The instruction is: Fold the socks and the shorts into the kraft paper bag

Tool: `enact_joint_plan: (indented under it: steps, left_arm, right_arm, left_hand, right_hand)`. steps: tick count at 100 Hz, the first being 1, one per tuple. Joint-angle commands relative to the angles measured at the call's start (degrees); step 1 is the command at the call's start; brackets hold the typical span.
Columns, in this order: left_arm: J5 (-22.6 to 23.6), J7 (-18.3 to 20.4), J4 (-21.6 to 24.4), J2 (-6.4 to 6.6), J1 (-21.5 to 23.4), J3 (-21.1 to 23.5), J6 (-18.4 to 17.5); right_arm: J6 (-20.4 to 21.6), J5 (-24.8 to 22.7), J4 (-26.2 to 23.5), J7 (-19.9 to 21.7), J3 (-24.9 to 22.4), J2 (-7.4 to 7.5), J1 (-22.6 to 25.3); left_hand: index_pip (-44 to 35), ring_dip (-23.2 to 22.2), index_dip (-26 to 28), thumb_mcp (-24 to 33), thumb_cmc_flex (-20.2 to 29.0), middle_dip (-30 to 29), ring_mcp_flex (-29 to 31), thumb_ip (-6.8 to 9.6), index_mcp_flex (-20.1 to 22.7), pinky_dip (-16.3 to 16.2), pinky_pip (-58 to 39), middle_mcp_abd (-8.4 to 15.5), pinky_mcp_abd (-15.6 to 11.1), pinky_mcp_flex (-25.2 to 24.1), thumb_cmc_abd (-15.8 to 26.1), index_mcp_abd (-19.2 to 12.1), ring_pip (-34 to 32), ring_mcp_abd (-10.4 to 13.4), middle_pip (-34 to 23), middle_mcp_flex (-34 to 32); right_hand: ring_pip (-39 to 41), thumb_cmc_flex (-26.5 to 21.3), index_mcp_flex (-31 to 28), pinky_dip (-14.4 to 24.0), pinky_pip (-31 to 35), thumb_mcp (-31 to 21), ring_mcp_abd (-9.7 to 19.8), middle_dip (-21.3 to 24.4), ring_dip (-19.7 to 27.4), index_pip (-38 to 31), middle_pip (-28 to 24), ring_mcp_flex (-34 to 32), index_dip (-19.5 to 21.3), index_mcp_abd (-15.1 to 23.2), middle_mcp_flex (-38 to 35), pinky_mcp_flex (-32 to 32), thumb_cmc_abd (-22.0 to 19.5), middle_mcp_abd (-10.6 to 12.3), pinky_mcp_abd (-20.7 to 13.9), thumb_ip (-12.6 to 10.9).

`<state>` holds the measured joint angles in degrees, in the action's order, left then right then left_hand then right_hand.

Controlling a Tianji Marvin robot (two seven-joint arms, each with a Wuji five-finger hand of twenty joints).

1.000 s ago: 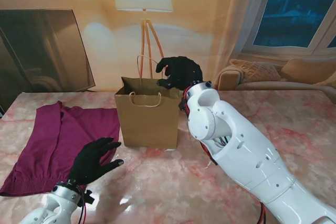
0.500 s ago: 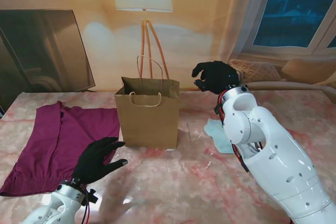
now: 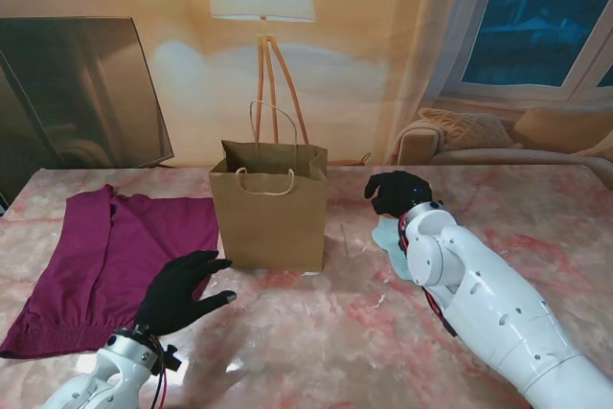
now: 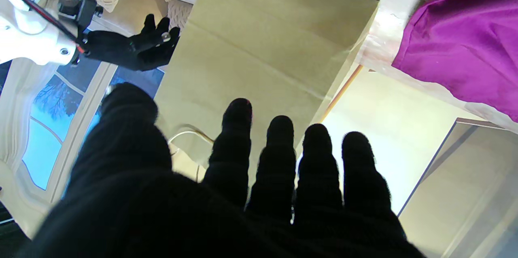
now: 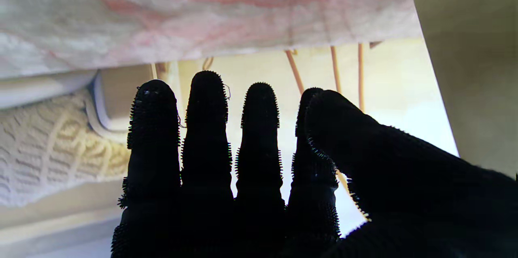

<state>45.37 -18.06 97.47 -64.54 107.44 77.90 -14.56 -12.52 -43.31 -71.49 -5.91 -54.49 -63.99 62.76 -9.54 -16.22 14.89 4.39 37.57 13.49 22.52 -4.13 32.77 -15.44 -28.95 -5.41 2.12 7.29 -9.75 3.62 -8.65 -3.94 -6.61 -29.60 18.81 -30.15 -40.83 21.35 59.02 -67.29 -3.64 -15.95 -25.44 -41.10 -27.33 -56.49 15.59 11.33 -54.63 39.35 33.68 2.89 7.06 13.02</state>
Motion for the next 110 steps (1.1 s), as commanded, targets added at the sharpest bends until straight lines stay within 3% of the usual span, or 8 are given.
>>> enact_joint_plan:
  steps: [1,27,47,63,84,110]
  left_arm:
    - [-0.2,0.0,0.2,0.09,0.1,-0.2,0.2]
    - [-0.3,0.1,0.2,0.06,0.2,0.1,0.3]
    - [-0.6,0.0,-0.4,0.03,0.1,0.1,0.2]
    - [-0.9,0.2,-0.8,0.02,0.1,0.2,0.2]
    - [-1.1,0.9,-0.9,0.12,-0.1,0.4,0.1]
    - [-1.2,1.6,-1.0,0.20,-0.1,0.6,0.2]
  right_arm:
    - [-0.4,0.4,1.9,0.0,0.9,-1.09,-0.2]
    - [-1.5,4.4,11.0,-2.7,7.2,-2.93,-4.7]
    - [-1.2,8.2,19.7,-6.1,12.2,-5.26,-8.3]
    - [-1.3,10.5,26.0,-9.1,15.2,-7.34,-10.6]
    - [-2.8,12.4,30.0,-8.7,18.0,-8.72,-12.8]
    - [-5.7,14.6,36.0,-9.0,20.8,-10.94,-15.5]
  left_hand:
    - [-0.4,0.6,0.6,-0.4,1.3,-0.5,-1.6,3.13,0.6,0.1,0.5,1.6,-1.2,-0.4,0.9,-0.8,0.8,1.9,1.0,1.4]
    - [-0.5,0.6,0.6,-0.3,1.3,-0.5,-1.6,3.11,0.7,0.0,0.5,1.6,-1.1,-0.4,0.9,-0.9,0.8,1.8,0.9,1.4]
    - [-0.8,0.6,0.7,-0.2,1.4,-0.5,-1.6,3.09,1.2,0.0,0.4,1.7,-1.2,-0.4,0.7,-0.9,0.7,1.9,0.9,1.3]
    - [-0.8,0.6,0.7,-0.1,1.4,-0.5,-1.6,3.07,1.1,0.0,0.5,1.6,-1.1,-0.5,0.6,-0.9,0.7,1.9,0.9,1.4]
    - [-0.8,0.6,0.7,0.0,1.3,-0.5,-1.7,3.05,1.1,0.1,0.5,1.6,-1.0,-0.5,0.7,-1.0,0.7,1.9,0.9,1.4]
    - [-1.1,0.6,0.8,0.1,1.3,-0.5,-1.7,3.04,1.5,0.1,0.6,1.7,-1.1,-0.5,0.8,-1.1,0.8,2.0,0.9,1.5]
  right_hand:
    - [-1.7,-1.5,1.7,-1.8,-1.1,0.2,0.6,0.6,1.4,-0.2,0.7,2.4,-1.1,-0.5,2.6,-0.9,-2.2,-0.6,-2.1,1.5]
    - [-3.0,-3.4,5.1,-4.3,-3.8,2.1,1.1,0.1,4.6,2.1,0.7,7.3,-0.3,-2.6,8.5,-4.1,-7.5,-1.0,-3.1,-1.1]
    - [-3.4,-5.8,8.5,-4.9,-4.6,2.6,1.7,-0.3,6.3,3.7,0.0,11.2,1.7,-3.5,12.8,-6.9,-10.6,-0.9,-2.9,-5.5]
    - [-4.0,-8.3,13.1,-4.6,-5.9,3.3,2.1,-0.8,7.8,4.5,-0.8,16.5,2.4,-5.3,18.2,-11.4,-11.5,-1.1,-1.7,-6.0]
    - [-4.9,-7.9,20.0,-3.2,-6.0,4.5,2.0,-0.6,9.4,6.3,-0.4,24.4,0.9,-8.1,26.0,-16.4,-12.6,-1.8,-0.4,-5.9]
    - [-4.1,-9.3,23.0,-1.5,-5.2,5.2,0.2,-0.3,10.2,6.2,-0.5,28.6,-0.2,-8.4,30.6,-17.1,-13.5,-2.5,0.2,-6.1]
